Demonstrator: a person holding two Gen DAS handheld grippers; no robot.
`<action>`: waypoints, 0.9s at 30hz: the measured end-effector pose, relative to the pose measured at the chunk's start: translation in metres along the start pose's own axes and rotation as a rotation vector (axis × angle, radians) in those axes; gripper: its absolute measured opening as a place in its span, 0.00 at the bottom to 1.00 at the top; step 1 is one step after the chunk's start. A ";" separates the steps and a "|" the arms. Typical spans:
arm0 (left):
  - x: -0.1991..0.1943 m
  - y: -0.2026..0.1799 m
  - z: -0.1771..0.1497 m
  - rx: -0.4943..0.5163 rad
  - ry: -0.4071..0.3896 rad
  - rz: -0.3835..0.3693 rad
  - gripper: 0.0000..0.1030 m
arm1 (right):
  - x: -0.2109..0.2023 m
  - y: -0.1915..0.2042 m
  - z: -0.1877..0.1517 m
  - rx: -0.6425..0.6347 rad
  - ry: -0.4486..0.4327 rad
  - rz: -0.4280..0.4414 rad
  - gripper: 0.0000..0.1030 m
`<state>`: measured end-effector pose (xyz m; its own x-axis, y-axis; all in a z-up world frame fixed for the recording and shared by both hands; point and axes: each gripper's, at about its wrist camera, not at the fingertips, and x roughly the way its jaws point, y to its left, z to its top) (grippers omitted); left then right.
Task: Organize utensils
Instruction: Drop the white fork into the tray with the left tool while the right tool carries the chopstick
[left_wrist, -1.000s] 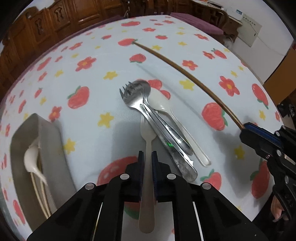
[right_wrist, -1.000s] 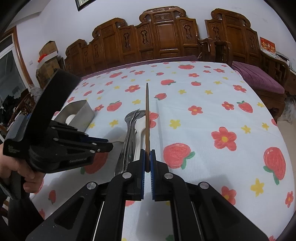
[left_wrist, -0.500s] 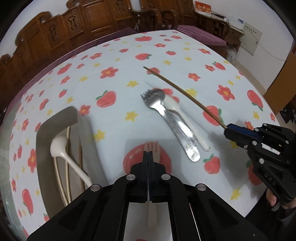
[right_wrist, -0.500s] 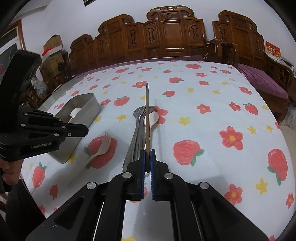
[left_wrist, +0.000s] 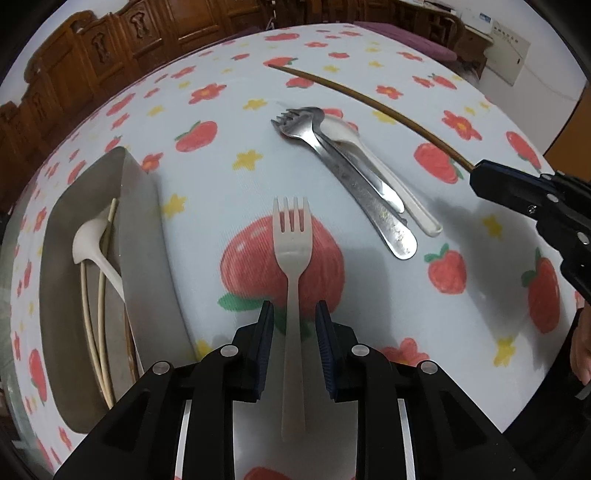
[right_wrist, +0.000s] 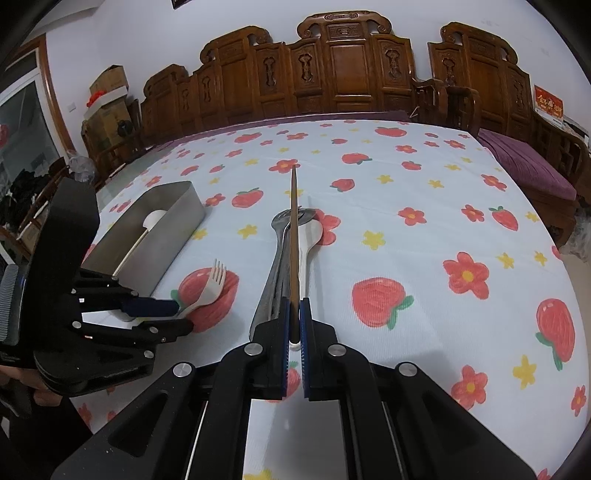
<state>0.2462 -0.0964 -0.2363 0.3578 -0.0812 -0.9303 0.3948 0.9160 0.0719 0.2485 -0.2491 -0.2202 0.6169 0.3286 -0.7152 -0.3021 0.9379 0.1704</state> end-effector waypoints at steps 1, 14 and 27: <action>0.000 0.001 0.000 -0.005 0.002 -0.008 0.08 | 0.000 0.000 0.000 0.000 0.000 0.000 0.06; -0.056 0.024 -0.001 -0.073 -0.137 -0.002 0.06 | -0.027 0.027 0.012 -0.039 -0.044 0.027 0.06; -0.093 0.090 -0.006 -0.179 -0.218 0.039 0.06 | -0.040 0.073 0.029 -0.126 -0.055 0.027 0.06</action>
<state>0.2432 -0.0037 -0.1457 0.5512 -0.1089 -0.8273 0.2278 0.9734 0.0236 0.2232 -0.1901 -0.1594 0.6456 0.3620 -0.6724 -0.4055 0.9086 0.0999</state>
